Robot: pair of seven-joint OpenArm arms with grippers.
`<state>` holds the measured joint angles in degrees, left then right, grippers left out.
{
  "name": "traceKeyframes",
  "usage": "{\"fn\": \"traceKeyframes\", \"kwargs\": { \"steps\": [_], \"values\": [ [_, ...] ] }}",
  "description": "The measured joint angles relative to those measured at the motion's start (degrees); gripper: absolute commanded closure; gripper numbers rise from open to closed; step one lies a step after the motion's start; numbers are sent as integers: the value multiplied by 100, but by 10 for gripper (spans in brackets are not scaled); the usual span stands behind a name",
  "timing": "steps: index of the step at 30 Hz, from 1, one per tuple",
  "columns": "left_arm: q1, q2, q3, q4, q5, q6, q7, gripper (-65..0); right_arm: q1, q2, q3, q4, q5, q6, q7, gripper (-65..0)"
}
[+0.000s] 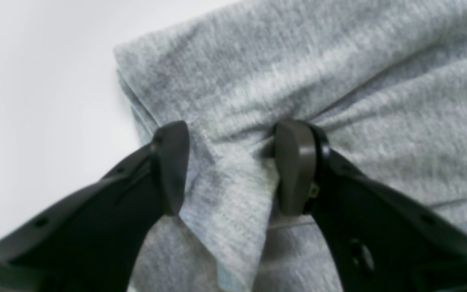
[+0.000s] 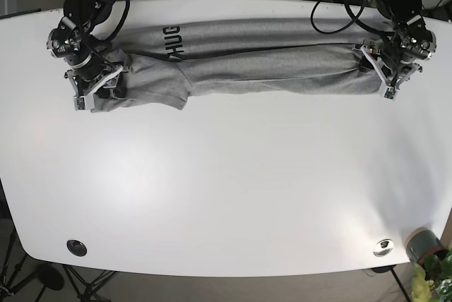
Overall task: Fold the T-shirt properly
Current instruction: 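Release the hem and regrasp the folded edge with both grippers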
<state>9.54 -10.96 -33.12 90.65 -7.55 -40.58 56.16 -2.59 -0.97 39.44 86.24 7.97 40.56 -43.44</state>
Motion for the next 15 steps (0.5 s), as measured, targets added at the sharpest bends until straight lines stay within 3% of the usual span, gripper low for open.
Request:
{"fn": "traceKeyframes", "kwargs": {
  "steps": [6,9,15],
  "values": [
    [-907,-155,-39,-999,-122,-33,-192,-318,474,155,0,-538,-20,2,146,-268],
    [-1344,-262,-17,-1565,24,4,-179,-321,748,319,-11,-817,-26,-15,131,-268],
    [-1733,-260,17,-2122,79,17,-723,-324,1134,468,-2,-1143,-170,-111,131,-268]
  ]
}}
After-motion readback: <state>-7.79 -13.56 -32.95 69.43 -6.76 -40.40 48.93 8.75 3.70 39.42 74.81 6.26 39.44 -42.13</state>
